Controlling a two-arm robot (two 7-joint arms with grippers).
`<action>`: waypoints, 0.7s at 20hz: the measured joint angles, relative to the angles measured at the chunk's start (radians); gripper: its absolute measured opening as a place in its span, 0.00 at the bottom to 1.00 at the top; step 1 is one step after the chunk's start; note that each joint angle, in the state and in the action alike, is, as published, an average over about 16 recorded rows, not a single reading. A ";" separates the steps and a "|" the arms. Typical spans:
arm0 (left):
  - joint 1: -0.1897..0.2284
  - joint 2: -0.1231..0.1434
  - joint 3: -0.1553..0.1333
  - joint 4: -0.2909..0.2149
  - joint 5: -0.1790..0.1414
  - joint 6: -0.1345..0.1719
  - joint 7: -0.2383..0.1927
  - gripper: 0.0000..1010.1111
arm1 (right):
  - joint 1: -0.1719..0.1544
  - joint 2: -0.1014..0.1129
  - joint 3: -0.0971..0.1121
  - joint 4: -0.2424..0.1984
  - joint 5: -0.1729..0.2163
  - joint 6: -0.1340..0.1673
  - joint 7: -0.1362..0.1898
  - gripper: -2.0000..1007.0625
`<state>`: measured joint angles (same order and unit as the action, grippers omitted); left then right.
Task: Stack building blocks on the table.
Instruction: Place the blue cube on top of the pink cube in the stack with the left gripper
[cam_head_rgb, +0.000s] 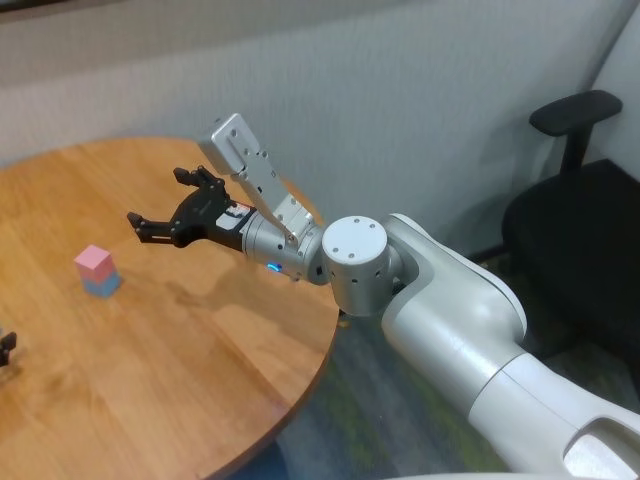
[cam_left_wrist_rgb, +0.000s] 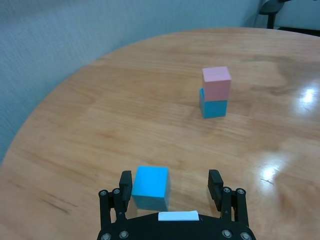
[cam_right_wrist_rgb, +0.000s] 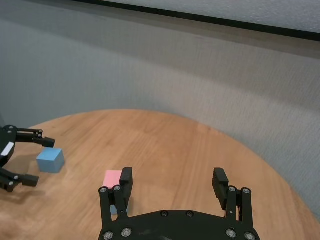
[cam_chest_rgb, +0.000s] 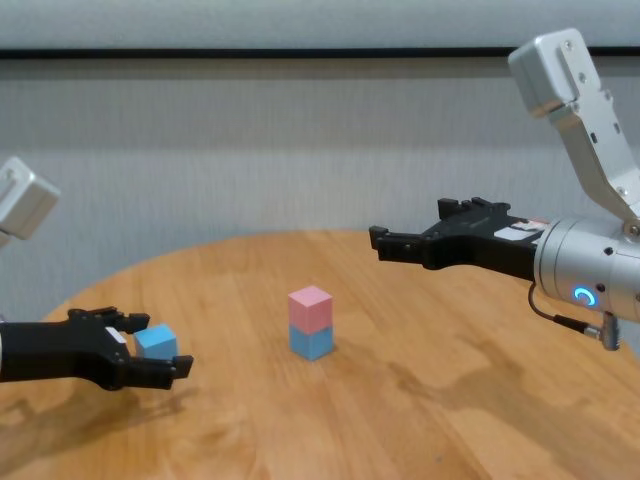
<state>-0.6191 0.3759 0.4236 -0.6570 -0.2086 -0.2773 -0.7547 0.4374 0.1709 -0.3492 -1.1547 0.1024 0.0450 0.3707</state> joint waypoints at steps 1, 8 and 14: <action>0.000 -0.002 0.001 0.001 0.000 0.001 -0.001 0.99 | 0.000 0.000 0.000 0.000 0.000 0.000 0.000 1.00; -0.008 -0.017 0.005 0.030 -0.002 -0.002 -0.006 0.99 | 0.000 0.000 0.000 0.001 0.000 0.000 0.000 1.00; -0.027 -0.028 0.004 0.073 -0.002 -0.014 -0.010 0.99 | 0.000 -0.001 0.000 0.001 0.000 0.000 0.000 1.00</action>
<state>-0.6457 0.3476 0.4273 -0.5841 -0.2103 -0.2909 -0.7647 0.4379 0.1703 -0.3493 -1.1540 0.1020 0.0450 0.3708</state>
